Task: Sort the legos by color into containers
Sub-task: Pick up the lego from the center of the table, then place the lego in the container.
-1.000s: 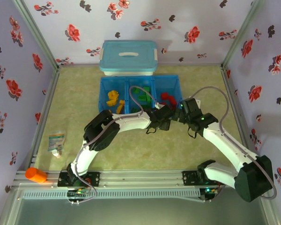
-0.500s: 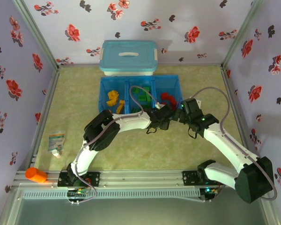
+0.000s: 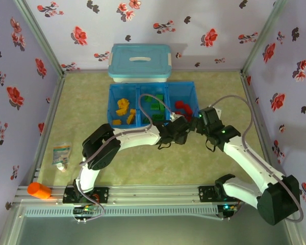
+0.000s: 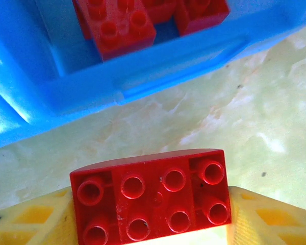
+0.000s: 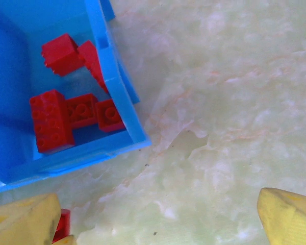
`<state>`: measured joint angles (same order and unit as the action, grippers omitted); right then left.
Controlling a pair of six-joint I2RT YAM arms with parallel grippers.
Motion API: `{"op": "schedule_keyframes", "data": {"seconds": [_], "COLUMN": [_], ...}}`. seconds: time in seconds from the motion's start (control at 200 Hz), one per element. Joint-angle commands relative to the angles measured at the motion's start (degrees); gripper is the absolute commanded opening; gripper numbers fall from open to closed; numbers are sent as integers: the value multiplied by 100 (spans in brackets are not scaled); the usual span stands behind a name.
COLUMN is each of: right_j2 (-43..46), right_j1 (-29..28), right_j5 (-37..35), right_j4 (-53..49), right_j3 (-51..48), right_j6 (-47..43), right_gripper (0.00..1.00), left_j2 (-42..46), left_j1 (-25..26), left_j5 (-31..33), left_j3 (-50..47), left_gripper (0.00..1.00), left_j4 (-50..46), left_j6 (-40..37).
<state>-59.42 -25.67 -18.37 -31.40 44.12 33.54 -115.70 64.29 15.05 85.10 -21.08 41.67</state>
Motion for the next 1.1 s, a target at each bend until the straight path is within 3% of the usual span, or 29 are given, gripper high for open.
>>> {"op": "schedule_keyframes", "data": {"seconds": [0.0, 0.145, 0.31, 1.09], "right_j2": [311, 934, 1489, 1890], "right_j1": [90, 217, 393, 470], "right_j5": [-523, -1018, -1069, -1056], "right_j4": [-148, -312, -355, -341], "right_j3": [-135, -375, -610, -993], "right_j6": [251, 502, 488, 470], "right_gripper": [99, 99, 99, 99], "left_j2": [319, 232, 129, -586], "left_j1": [0, -18, -76, -626], "left_j5": [169, 227, 229, -137], "left_j3": [17, 341, 699, 2079], "left_gripper": [55, 56, 56, 56], "left_j4": [108, -12, -49, -448], "left_j6": [-210, -474, -661, -1199]}}
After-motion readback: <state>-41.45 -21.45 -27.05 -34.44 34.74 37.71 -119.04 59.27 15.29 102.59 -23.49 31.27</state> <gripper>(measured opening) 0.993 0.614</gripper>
